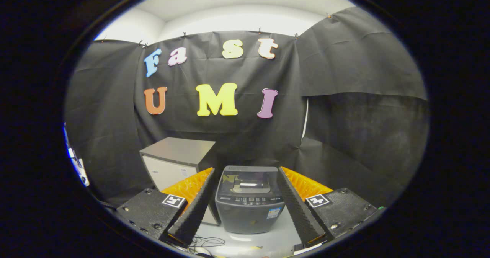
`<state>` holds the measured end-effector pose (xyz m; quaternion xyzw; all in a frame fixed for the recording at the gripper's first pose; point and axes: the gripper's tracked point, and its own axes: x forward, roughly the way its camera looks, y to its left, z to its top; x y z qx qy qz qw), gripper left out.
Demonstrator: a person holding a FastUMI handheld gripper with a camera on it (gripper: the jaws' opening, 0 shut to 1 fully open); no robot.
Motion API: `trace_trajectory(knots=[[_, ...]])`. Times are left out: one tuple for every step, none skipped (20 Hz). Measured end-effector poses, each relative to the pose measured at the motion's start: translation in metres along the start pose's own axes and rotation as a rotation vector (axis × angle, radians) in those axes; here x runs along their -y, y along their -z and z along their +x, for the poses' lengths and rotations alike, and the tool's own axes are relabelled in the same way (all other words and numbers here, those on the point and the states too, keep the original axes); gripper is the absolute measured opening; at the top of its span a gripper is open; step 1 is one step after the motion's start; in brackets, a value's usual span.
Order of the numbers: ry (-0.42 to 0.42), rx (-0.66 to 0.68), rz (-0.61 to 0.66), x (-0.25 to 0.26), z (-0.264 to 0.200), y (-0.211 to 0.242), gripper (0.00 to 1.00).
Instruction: Put the clothes into the washing machine and then close the washing machine lid.
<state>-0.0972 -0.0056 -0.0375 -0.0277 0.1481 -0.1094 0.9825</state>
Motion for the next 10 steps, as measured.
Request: trace_trajectory(knots=[[0.005, 0.013, -0.002, 0.005, -0.014, -0.001, 1.00], [0.007, 0.031, -0.009, 0.005, -0.025, -0.002, 1.00], [0.018, 0.049, -0.012, 0.008, -0.036, -0.005, 1.00], [0.024, 0.062, -0.007, 0.008, -0.044, -0.006, 1.00], [0.029, 0.070, 0.003, 0.006, -0.050, -0.006, 1.00], [0.032, 0.074, 0.015, 0.003, -0.058, -0.005, 1.00], [0.031, 0.083, 0.024, 0.000, -0.065, -0.005, 1.00], [0.030, 0.094, 0.026, -0.005, -0.072, -0.007, 1.00], [0.021, 0.115, 0.022, -0.010, -0.079, -0.003, 1.00], [0.015, 0.136, 0.011, -0.015, -0.086, -0.004, 1.00]])
